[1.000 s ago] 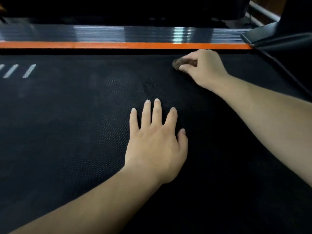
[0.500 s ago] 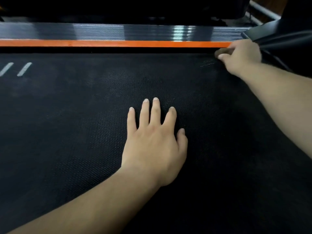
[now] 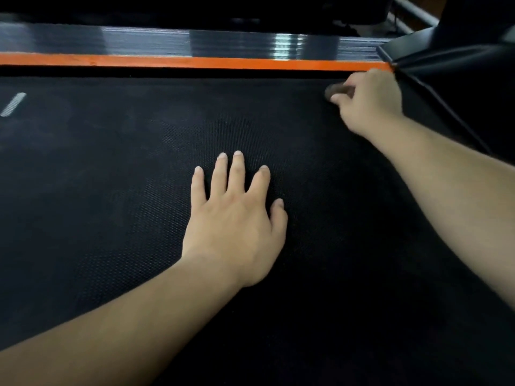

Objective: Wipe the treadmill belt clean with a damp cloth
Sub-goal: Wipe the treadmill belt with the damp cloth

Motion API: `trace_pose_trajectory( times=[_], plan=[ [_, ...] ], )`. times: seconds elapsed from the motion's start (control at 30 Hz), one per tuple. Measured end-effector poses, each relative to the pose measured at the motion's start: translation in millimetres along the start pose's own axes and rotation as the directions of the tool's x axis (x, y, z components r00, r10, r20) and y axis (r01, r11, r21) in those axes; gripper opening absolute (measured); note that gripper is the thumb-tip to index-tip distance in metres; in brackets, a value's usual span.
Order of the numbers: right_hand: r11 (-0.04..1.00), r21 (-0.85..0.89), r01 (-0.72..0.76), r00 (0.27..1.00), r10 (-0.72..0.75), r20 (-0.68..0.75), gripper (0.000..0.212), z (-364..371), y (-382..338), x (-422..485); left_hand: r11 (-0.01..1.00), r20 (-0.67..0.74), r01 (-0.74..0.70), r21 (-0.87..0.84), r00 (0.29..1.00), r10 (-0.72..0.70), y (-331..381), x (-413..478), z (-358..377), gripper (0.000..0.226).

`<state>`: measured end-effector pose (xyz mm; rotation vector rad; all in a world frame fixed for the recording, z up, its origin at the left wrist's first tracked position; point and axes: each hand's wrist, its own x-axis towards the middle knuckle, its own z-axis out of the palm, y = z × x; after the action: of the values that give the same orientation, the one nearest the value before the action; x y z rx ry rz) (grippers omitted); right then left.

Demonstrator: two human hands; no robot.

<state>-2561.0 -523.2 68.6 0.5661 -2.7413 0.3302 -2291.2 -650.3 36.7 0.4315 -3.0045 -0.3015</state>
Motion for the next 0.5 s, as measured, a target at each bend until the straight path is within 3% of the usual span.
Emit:
trace_pose_trajectory(
  times=[0.1,0.23,0.27,0.43,0.5],
  plan=[
    [0.984,0.110,0.140,0.987,-0.148,0.066,0.032,-11,9,-28,1.000,0.007,0.005,-0.006,1.000,-0.004,0,-1,0,0.068],
    [0.990,0.014,-0.143,0.989,0.143,0.033,0.033,-24,37,-10,1.000,0.013,0.002,-0.003,1.000,-0.002,0,-1,0,0.068],
    [0.987,-0.008,-0.158,0.987,0.158,0.017,0.035,-24,36,-11,1.000,0.015,0.003,-0.003,1.000,-0.003,0,0,0,0.068],
    [0.972,0.047,0.231,0.971,-0.233,0.051,0.043,-22,5,-65,1.000,0.022,0.013,0.007,1.000,-0.013,0,0,1,0.068],
    [0.970,0.019,0.244,0.966,-0.245,0.078,0.040,-28,15,-68,1.000,0.026,0.015,0.013,1.000,-0.015,1,0,0,0.069]
  ],
)
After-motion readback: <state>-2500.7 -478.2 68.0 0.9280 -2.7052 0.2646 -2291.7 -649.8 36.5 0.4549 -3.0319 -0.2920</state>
